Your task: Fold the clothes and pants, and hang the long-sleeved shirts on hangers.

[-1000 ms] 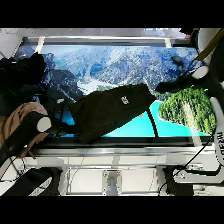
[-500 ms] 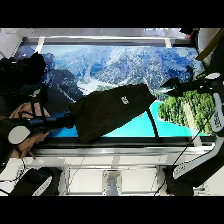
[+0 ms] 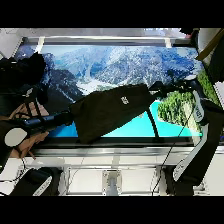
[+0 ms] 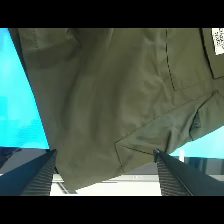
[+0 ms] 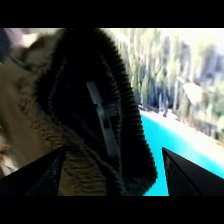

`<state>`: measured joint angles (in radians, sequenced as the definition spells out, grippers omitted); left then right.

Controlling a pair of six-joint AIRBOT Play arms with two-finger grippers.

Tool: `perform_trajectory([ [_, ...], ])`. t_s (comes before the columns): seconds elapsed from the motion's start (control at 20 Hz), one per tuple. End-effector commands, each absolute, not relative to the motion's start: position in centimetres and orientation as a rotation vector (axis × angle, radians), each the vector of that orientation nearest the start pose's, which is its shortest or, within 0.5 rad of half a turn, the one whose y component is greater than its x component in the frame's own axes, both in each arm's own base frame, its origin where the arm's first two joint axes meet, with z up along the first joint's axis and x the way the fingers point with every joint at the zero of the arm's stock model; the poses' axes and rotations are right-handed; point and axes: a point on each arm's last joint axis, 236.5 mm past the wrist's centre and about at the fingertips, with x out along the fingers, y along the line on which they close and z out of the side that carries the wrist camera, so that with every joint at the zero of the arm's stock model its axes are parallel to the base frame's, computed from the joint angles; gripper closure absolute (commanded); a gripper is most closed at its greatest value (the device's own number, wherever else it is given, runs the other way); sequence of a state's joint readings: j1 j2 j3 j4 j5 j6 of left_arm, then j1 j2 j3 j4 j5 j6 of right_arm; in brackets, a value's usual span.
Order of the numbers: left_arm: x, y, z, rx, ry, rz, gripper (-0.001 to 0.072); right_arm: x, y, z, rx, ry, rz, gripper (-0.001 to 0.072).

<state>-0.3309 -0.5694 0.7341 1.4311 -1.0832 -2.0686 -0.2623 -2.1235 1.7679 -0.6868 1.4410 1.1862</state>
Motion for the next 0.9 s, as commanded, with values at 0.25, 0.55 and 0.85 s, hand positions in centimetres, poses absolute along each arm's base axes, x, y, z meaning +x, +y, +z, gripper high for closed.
perform_trajectory([
  [0.25,25.0,-11.6,8.3,-0.423,1.001,-0.151,0.0006,47.1,8.8,-10.5,0.581,1.553,0.666,0.0040],
  [0.55,25.0,-11.6,8.3,-0.423,1.001,-0.150,0.0006,47.3,9.3,-9.8,0.546,1.516,0.729,0.0680],
  [0.85,25.0,-11.6,8.3,-0.423,1.001,-0.150,0.0006,51.0,2.6,-3.3,0.456,1.382,0.541,0.0681],
])
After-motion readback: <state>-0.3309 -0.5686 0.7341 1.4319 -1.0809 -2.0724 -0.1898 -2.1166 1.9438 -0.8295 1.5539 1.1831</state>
